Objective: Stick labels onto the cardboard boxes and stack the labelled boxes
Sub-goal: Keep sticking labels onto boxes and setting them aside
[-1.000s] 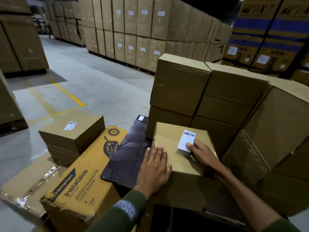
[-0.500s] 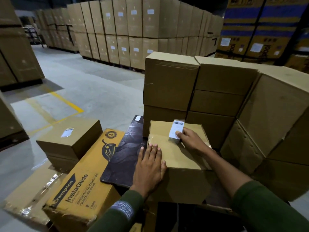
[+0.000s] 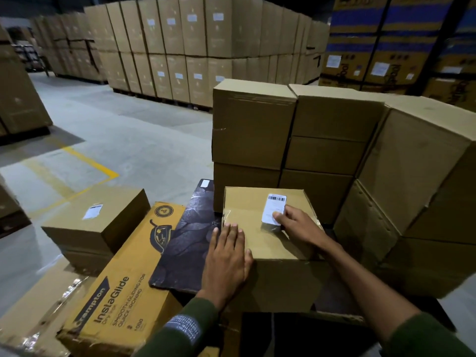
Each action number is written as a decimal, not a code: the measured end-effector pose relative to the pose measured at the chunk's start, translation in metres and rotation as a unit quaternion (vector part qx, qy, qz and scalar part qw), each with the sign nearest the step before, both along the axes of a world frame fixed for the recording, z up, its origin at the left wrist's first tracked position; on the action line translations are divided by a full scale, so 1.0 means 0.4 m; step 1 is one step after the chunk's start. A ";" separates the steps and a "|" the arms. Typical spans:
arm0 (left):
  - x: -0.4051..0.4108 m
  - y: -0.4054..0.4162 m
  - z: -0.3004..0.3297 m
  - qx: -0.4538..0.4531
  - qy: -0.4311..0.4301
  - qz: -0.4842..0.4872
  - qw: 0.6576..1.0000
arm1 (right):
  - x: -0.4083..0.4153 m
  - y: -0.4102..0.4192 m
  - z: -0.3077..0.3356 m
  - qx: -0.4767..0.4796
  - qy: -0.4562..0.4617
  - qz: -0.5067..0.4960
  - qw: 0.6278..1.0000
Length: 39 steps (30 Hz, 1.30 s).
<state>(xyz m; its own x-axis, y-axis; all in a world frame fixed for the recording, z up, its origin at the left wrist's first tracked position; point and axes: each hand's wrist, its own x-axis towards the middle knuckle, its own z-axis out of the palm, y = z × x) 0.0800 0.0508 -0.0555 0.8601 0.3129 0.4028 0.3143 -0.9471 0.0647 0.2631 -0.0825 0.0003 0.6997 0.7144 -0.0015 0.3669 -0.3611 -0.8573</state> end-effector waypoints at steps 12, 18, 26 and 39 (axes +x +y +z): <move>-0.011 -0.020 0.022 -0.014 0.020 0.027 0.999 | 0.049 0.084 0.032 0.009 0.032 0.018 0.999; -0.014 -0.035 0.034 0.021 0.067 0.073 0.995 | 0.044 -0.007 0.026 -0.003 0.021 0.081 0.997; -0.030 -0.097 0.092 0.019 0.095 0.113 0.989 | 0.034 -0.080 0.022 0.071 0.181 0.078 0.978; -0.592 -0.069 0.018 -0.003 0.034 0.362 0.931 | -0.447 0.155 0.046 0.080 0.151 0.243 0.955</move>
